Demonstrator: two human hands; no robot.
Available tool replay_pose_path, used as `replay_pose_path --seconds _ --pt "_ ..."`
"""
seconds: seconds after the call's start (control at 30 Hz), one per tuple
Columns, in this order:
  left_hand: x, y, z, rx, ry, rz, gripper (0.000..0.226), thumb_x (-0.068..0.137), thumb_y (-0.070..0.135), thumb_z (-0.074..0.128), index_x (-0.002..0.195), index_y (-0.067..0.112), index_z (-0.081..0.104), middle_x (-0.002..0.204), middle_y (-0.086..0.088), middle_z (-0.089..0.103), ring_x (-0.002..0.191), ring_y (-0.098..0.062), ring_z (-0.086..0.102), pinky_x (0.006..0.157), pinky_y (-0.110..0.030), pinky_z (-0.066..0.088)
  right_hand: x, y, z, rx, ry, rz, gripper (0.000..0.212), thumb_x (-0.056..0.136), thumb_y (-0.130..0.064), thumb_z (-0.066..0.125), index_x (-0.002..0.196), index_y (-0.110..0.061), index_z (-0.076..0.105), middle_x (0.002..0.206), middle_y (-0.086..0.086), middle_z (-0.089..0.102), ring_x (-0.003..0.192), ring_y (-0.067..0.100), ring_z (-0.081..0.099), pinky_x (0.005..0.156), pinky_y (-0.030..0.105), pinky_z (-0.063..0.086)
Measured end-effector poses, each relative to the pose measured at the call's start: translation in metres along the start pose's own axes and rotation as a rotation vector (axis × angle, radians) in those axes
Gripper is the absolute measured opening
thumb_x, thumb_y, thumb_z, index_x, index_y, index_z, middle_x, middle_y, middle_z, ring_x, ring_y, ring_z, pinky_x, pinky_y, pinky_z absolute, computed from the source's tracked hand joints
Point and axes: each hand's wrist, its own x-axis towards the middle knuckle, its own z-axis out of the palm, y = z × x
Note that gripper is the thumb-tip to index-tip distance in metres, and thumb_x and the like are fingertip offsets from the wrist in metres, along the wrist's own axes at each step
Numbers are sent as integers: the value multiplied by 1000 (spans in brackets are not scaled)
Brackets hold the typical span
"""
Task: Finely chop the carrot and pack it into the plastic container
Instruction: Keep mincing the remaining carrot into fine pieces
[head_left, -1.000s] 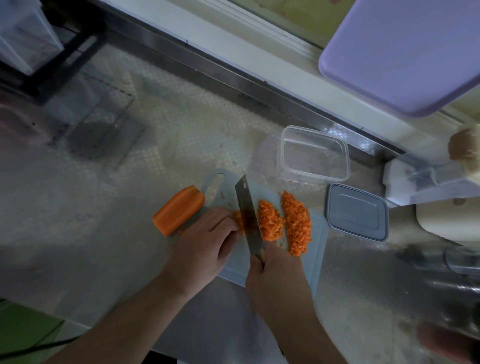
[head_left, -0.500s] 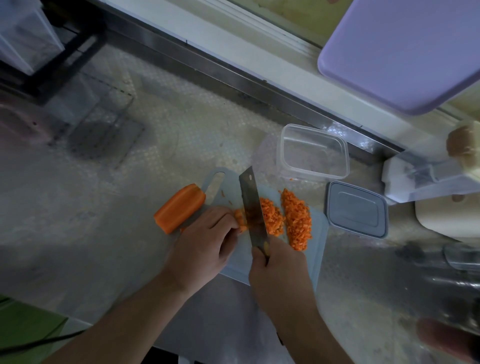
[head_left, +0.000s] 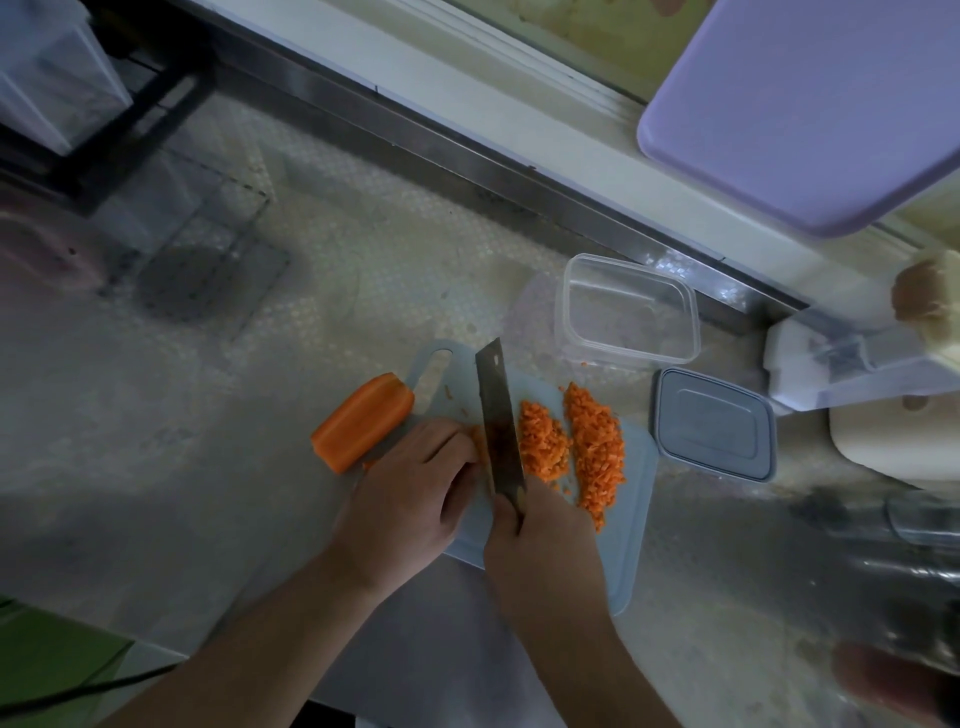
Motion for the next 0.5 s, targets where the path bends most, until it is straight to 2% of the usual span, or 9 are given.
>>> replay_pose_path --seconds 0.1,0.23,0.3,0.5 --pt "0 -1 1 -20 3 -2 3 100 14 67 102 13 69 110 4 63 104 -13 64 85 -32 54 -1 6 -3 28 36 -21 13 100 -28 51 88 -25 56 75 -6 57 72 14 57 65 34 49" --pt "-1 -1 2 -18 8 2 2 101 14 66 102 14 68 111 4 63 104 -14 64 83 -33 55 -5 8 -6 3 -22 -14 16 99 -27 52 82 -25 52 73 -5 54 69 12 52 55 25 38" --pt "-1 -1 1 -9 14 9 2 102 14 66 101 14 67 111 4 62 105 -14 64 83 -34 56 -4 7 -6 1 -38 -4 21 98 -26 51 77 -25 49 71 -4 54 66 13 52 53 24 35" --pt "0 0 0 0 15 15 3 101 12 65 99 13 67 107 4 61 100 -14 63 81 -32 55 1 3 -9 -51 -78 36 25 98 -28 51 75 -25 42 78 -5 53 71 13 53 58 26 38"
